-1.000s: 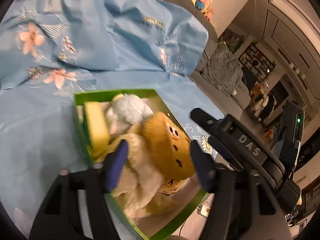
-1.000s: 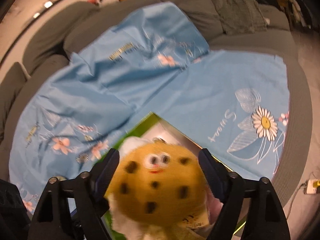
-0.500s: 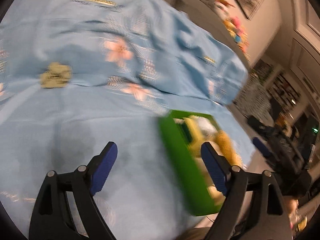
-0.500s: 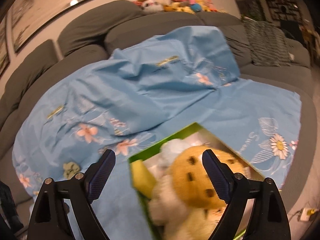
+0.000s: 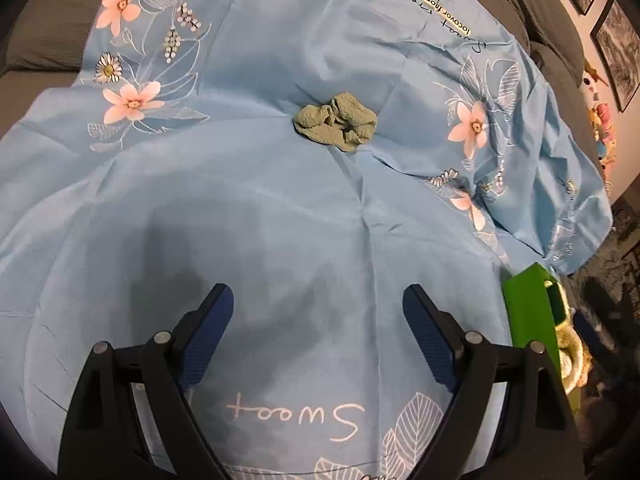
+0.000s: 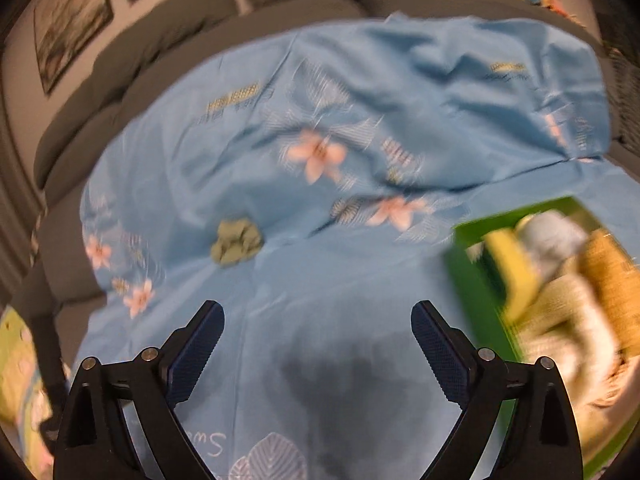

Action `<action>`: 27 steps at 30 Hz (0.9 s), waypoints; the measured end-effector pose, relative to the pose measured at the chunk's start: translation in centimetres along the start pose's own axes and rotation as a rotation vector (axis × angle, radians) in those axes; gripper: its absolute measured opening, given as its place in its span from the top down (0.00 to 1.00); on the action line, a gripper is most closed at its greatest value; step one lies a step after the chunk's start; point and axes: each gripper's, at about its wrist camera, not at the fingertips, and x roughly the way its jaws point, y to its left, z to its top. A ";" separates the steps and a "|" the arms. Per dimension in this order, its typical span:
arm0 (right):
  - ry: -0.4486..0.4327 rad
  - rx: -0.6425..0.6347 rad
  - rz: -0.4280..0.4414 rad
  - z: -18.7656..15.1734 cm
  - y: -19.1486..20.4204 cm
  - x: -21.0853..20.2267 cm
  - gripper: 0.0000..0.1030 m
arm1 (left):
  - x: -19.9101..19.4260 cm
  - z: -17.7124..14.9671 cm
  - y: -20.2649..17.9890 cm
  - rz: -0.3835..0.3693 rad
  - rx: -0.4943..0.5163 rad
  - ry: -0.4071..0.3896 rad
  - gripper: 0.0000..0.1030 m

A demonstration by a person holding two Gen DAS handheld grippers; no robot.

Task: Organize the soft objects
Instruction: 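Move the right gripper to the green cloth and grasp it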

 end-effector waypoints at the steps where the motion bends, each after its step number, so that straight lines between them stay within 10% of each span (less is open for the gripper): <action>1: 0.023 -0.007 0.006 -0.3 0.6 0.9 0.07 | 0.0 0.1 0.1 -0.008 -0.001 0.005 0.16; 10: 0.276 -0.036 0.064 2.9 6.7 11.4 0.07 | 0.0 1.3 2.6 0.056 -0.055 0.003 0.16; 27: 0.251 -0.163 -0.058 8.7 13.3 29.4 0.14 | 0.7 2.3 4.1 0.004 -0.105 0.046 0.16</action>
